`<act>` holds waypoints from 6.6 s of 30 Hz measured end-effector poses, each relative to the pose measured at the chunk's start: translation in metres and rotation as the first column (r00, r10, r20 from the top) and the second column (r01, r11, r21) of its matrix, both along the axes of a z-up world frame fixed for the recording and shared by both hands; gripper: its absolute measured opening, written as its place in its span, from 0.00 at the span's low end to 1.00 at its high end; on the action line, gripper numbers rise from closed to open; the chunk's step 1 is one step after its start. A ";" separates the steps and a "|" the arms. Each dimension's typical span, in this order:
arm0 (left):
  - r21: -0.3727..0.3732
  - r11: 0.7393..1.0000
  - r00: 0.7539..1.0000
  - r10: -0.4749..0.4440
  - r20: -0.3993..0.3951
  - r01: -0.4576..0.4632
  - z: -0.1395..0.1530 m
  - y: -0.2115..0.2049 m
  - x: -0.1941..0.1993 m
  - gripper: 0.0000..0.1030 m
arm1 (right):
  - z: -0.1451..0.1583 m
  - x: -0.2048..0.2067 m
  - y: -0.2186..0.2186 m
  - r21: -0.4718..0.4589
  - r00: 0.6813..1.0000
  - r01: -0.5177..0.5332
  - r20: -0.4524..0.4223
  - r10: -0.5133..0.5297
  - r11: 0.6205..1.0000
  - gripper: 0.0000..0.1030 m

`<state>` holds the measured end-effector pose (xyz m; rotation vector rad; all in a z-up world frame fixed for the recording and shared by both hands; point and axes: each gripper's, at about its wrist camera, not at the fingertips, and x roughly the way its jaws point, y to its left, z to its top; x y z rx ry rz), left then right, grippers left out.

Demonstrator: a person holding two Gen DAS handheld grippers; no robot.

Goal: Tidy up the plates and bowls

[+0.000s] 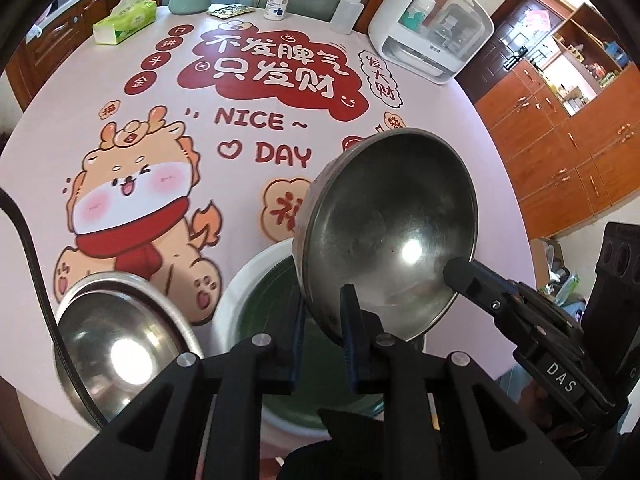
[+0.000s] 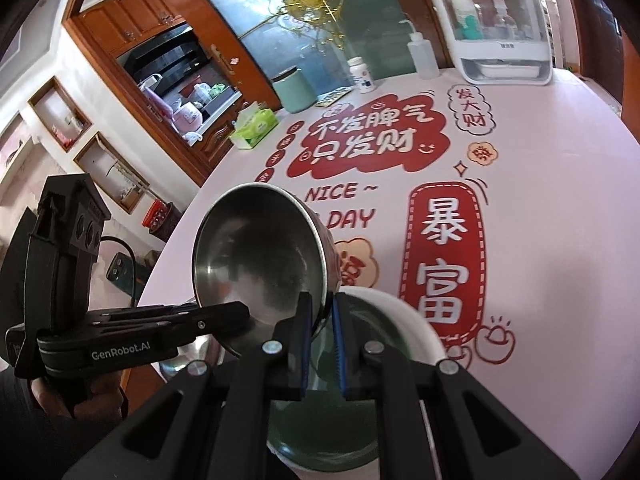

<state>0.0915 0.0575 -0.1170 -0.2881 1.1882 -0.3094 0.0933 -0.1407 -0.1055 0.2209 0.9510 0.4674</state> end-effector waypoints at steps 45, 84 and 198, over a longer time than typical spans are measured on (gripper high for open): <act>0.010 0.978 0.960 -0.202 -0.194 0.208 -0.053 0.156 -0.060 0.16 | -0.032 -0.090 0.188 -0.255 0.999 -0.031 -0.020 0.027 0.966 0.14; -0.061 0.970 0.970 -0.240 -0.050 0.236 -0.035 0.199 -0.042 0.30 | -0.043 -0.082 0.188 -0.256 0.986 0.130 -0.068 -0.152 0.958 0.42; -0.208 0.946 0.968 -0.248 0.021 0.247 -0.018 0.038 0.000 0.25 | -0.049 -0.045 -0.013 0.060 0.939 0.233 -0.274 -0.208 0.971 0.11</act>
